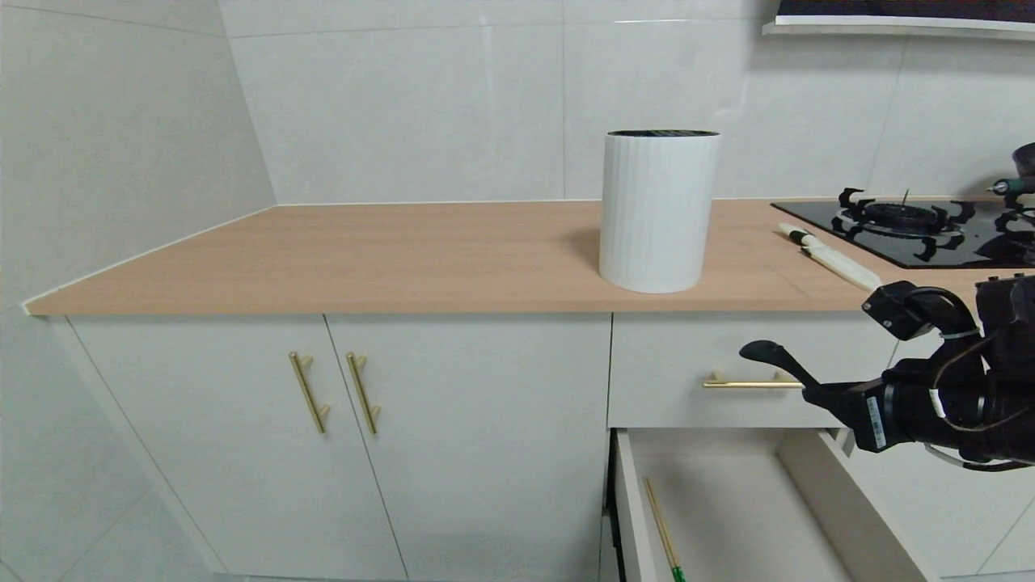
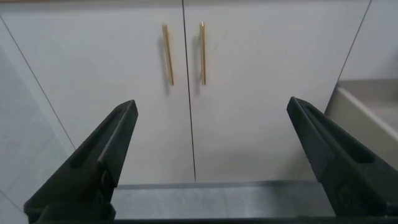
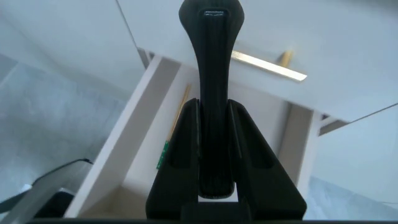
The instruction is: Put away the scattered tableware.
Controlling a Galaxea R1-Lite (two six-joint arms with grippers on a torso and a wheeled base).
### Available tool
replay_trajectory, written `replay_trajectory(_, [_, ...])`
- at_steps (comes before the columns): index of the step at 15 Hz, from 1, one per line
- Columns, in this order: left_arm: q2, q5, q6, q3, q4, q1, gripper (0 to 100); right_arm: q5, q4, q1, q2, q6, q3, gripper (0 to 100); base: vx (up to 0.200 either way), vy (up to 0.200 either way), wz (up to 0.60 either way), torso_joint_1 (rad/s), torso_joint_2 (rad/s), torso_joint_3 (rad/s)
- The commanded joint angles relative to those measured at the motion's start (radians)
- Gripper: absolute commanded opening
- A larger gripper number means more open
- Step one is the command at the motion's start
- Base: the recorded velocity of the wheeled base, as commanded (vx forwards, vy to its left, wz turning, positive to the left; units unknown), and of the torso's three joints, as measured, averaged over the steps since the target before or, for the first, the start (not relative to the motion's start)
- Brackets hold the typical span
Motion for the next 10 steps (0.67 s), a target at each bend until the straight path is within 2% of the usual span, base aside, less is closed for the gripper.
replay_trajectory(1, [0.0,0.0,0.0,0.0,0.0,0.0,100,0.001,-0.004,0.004,0.013,-0.002,0.008,0,0.0,0.0,0.0,-0.159,0.47,0.305])
replay_trajectory(6, [0.0,0.0,0.0,0.0,0.0,0.0,100,0.0,-0.004,0.013,0.032,-0.002,0.014,0,0.0,0.0,0.0,-0.115,0.41,0.288])
replay_trajectory(10, [0.0,0.0,0.0,0.0,0.0,0.0,100,0.0,-0.004,0.022,0.043,-0.02,0.017,0,0.0,0.0,0.0,-0.013,0.05,0.035])
